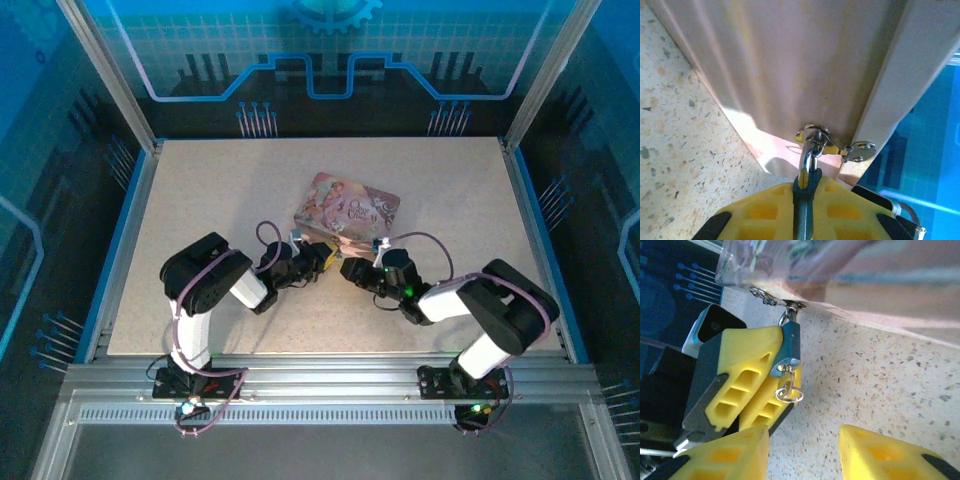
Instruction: Unlock a padlock with a key
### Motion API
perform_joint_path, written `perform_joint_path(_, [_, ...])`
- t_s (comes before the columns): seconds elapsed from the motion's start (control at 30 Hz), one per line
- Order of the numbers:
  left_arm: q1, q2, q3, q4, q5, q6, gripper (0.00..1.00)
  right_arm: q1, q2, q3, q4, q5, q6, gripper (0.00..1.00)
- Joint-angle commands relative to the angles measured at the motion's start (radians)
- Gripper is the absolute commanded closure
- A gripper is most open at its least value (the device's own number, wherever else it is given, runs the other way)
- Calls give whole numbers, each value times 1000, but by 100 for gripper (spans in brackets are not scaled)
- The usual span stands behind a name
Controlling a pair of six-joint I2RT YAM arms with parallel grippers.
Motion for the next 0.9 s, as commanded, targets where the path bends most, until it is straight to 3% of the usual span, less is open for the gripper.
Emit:
perform_joint_path(0.0, [-6,-71,-15,-51,-22,-14,94,-18,-111,-10,-134,9,-103,55])
perform_joint_path(0.23, [-10,-124,-21,-153,-33,-35,93,-13,-398,23,-463,79,-399,43])
perform_joint_path(0.47, [-42,-116,-4,-148,-48,-83,95,25,-574,61,-657,114,-759,21])
perform_joint_path(0.63, [-55,-135,-12,-165,-77,-105,97,144,-541,114,-717,190,-1063,19])
perform_joint_path(0.77, [-60,-160,-22,-189,-89,-112,97,268,-440,171,-738,351,-1344,19])
perform_joint_path(0.87, [-62,-182,-27,-214,-92,-114,97,301,-349,209,-716,434,-1472,19])
